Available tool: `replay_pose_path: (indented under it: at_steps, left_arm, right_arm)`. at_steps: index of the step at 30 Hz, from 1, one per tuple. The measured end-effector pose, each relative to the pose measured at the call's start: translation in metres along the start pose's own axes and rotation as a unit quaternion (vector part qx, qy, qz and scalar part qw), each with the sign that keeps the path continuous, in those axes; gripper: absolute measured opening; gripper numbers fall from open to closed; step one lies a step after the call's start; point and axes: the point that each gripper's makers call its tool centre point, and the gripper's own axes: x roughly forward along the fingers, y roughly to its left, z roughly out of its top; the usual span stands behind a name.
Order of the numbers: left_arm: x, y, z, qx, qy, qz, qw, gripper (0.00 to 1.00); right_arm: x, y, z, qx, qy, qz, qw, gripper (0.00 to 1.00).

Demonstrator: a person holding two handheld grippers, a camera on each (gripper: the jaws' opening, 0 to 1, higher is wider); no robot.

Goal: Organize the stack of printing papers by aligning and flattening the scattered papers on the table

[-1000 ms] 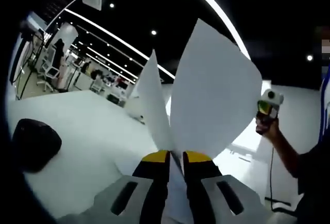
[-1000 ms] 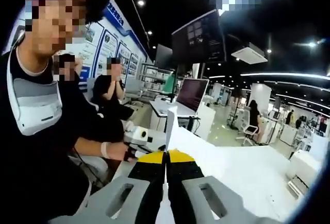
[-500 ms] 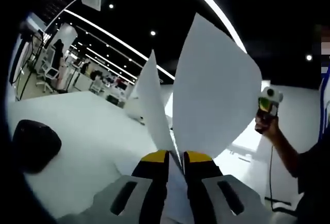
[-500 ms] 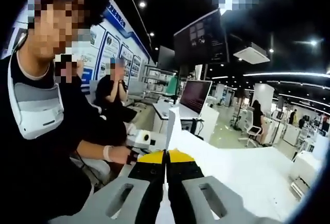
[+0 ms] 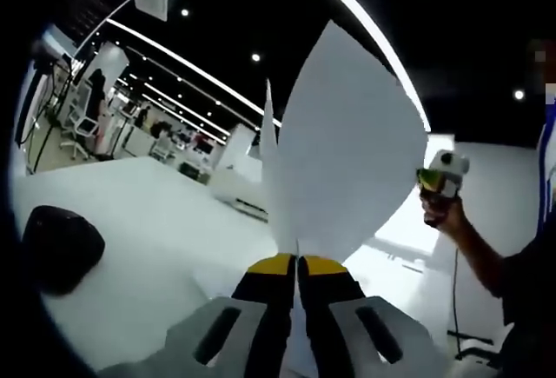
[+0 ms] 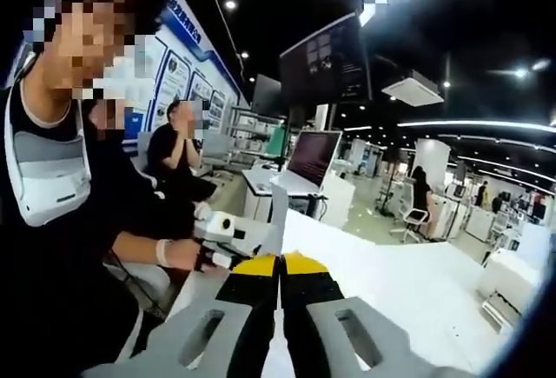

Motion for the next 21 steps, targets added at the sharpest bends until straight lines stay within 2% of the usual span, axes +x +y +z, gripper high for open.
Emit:
replay_pose_path:
  at_steps: [2,3,5,7,12,15,16,21]
  left_arm:
    - [0.0,0.0,0.001,0.0,-0.001,0.0,1.0,0.06]
    - [0.0,0.0,0.001,0.0,-0.002,0.0,1.0,0.06]
    - [0.0,0.0,0.001,0.0,-0.002,0.0,1.0,0.06]
    - [0.0,0.0,0.001,-0.001,-0.003,0.0,1.0,0.06]
    - [-0.001,0.001,0.001,-0.001,-0.004,0.0,1.0,0.06]
    - [-0.001,0.0,0.001,-0.001,-0.004,0.0,1.0,0.06]
    - [-0.001,0.0,0.001,-0.001,-0.004,0.0,1.0,0.06]
    - [-0.001,0.0,0.002,-0.001,-0.005,0.0,1.0,0.06]
  right_arm:
    - [-0.001,-0.017,-0.004,0.008,0.005,-0.032,0.9994,0.0]
    - [-0.001,-0.022,-0.007,0.012,0.008,-0.037,0.9992,0.0]
    - [-0.002,-0.04,-0.011,0.012,0.011,-0.075,0.9971,0.0]
    - [-0.002,-0.05,-0.017,0.019,0.017,-0.092,0.9955,0.0]
    - [-0.002,-0.061,-0.019,0.033,0.005,-0.11,0.9934,0.02]
    - [-0.004,-0.068,-0.019,0.024,0.005,-0.13,0.9913,0.14]
    - [-0.004,-0.069,-0.02,0.024,0.006,-0.135,0.9906,0.16]
    - [-0.009,-0.075,-0.019,0.026,0.0,-0.15,0.9883,0.16]
